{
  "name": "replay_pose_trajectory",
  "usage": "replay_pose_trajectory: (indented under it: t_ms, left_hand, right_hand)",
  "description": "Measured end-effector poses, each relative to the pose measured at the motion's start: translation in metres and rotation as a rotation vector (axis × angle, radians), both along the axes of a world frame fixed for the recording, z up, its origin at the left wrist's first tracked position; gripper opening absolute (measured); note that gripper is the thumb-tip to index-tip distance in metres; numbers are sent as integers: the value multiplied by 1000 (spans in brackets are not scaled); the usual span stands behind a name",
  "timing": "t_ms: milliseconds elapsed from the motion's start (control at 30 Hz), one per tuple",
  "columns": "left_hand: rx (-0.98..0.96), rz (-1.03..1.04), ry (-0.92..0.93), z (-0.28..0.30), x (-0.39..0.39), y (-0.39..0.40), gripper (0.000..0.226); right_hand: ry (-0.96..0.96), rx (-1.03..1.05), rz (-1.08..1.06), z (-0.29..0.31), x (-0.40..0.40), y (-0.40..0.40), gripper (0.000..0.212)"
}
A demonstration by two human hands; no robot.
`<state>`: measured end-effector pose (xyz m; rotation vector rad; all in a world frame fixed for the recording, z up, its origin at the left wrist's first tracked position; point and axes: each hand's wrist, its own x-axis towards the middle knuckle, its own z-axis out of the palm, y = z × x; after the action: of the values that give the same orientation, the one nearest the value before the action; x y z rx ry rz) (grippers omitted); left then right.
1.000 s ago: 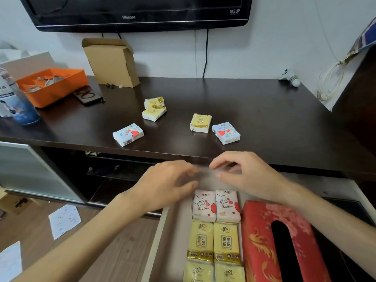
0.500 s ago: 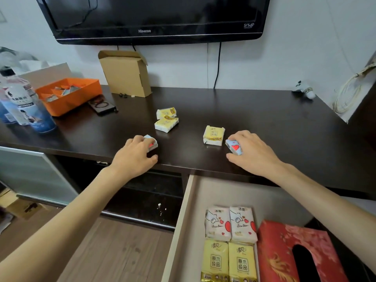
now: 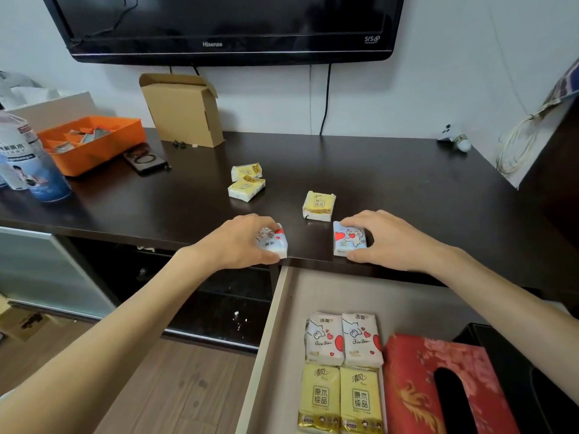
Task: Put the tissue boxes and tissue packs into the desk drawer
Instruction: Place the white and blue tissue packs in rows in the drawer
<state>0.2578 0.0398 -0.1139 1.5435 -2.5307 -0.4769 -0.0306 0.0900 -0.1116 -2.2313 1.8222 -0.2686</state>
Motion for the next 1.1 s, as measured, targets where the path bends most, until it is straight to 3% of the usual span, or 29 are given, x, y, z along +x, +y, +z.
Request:
replay_pose_trajectory:
  t_ms: [200,333,600,767,1100]
  left_hand:
    - [-56,-53,86,-1,-12,24,82]
    - [-56,-154,117,-7,-14,62,84]
    - [106,-326,116,-40,-9,141,71]
    - [-26,-397,-9,-63,-15,161,75]
    - [-134,-462,-30,-85,-25,164,79]
  right_hand:
    - [-177,-86,31,4,5,22,66]
    - [-202,-8,76,8,11,60,70]
    - [11,124,143,-21,19,146,80]
    - [198,83,193,-39,31,172,81]
    - [364,72,190,-52,43,176,67]
